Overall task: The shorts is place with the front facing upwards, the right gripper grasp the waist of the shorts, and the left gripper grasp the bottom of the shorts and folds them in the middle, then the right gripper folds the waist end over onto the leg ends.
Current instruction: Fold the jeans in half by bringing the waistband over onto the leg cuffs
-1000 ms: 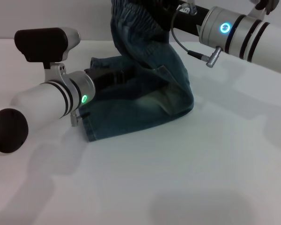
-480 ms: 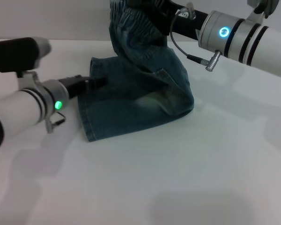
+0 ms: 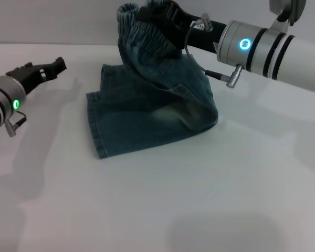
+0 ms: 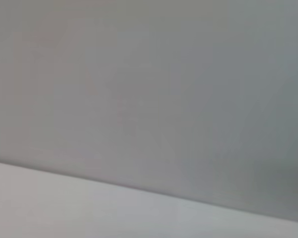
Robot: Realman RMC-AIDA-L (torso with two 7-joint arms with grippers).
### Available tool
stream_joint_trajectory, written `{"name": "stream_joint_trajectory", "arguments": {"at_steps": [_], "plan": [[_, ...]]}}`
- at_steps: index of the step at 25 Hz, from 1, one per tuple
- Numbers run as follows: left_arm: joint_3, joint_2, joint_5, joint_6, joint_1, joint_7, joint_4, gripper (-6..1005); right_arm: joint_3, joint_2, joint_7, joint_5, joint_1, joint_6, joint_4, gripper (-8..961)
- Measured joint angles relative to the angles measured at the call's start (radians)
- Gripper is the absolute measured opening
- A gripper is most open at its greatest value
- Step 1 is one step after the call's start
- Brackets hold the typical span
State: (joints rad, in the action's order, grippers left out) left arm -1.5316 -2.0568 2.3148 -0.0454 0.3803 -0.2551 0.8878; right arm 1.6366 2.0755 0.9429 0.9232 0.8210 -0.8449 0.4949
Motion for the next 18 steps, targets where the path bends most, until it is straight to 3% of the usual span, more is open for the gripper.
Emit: {"name": "stream_joint_trajectory", "arguments": {"at_steps": [9, 18], "plan": [[0.005, 0.0, 0.0, 0.026, -0.003, -0.007, 0.004, 811, -0.066, 0.003, -0.004, 0.0, 0.02, 0.021, 0.0, 65], [0.033, -0.002, 0.0, 0.047, 0.003, -0.007, 0.01, 811, -0.134, 0.005, -0.022, -0.029, 0.026, 0.02, -0.017, 274]]}}
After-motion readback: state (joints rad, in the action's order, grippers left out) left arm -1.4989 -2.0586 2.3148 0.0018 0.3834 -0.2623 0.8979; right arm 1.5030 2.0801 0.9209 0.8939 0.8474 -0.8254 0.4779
